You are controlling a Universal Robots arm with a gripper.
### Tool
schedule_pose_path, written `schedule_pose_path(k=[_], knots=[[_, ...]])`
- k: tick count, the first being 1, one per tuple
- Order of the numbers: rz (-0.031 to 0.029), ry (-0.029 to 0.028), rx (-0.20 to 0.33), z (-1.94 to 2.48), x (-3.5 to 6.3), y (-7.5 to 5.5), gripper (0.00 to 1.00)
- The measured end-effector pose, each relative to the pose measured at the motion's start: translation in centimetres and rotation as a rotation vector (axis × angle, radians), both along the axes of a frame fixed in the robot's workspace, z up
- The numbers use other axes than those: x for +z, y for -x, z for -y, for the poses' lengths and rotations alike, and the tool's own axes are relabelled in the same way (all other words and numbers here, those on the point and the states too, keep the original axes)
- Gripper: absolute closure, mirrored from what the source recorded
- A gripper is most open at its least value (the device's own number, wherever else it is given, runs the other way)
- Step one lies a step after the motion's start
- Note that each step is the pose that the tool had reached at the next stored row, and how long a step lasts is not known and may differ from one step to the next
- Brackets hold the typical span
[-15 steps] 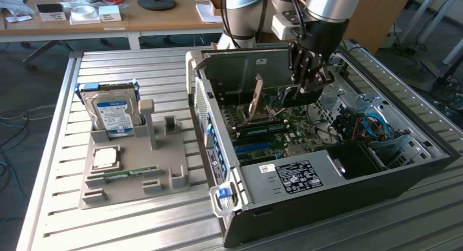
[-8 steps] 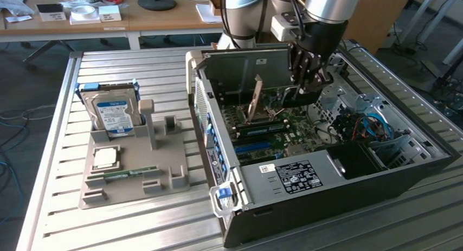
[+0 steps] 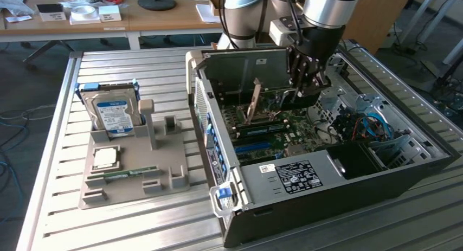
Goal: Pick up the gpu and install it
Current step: 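Insert the gpu into the slot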
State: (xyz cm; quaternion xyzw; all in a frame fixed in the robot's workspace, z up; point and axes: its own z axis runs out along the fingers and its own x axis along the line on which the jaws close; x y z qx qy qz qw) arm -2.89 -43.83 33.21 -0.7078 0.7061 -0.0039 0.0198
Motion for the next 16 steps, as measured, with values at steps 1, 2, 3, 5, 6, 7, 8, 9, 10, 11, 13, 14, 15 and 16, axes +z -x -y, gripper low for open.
schedule_pose_path(k=[1, 2, 3, 5, 6, 7, 8, 9, 10, 11, 13, 14, 15, 16], knots=[[0.0000, -0.0001, 0.000, 0.00, 0.00, 0.00, 0.73], [0.0002, -0.0005, 0.000, 0.00, -0.06, 0.00, 0.73], [0.0002, -0.0007, 0.000, -0.01, -0.15, 0.01, 0.73], [0.0001, -0.0003, 0.000, 0.00, -0.36, 0.02, 0.73], [0.0001, -0.0003, 0.000, 0.00, -0.47, 0.03, 0.73], [0.0001, -0.0003, 0.000, 0.00, -0.56, 0.03, 0.73], [0.0001, -0.0002, 0.000, 0.00, -0.58, 0.04, 0.73], [0.0000, -0.0001, 0.000, 0.00, -0.58, 0.04, 0.73], [0.0000, -0.0001, 0.000, 0.00, -0.58, 0.03, 0.73], [0.0001, -0.0001, 0.000, 0.00, -0.59, 0.03, 0.73], [0.0001, -0.0002, 0.000, 0.00, -0.59, 0.04, 0.73], [0.0001, -0.0002, 0.000, 0.00, -0.59, 0.03, 0.73], [0.0001, -0.0003, 0.000, 0.00, -0.60, 0.04, 0.73], [0.0002, -0.0006, 0.000, -0.01, -0.65, 0.03, 0.73]])
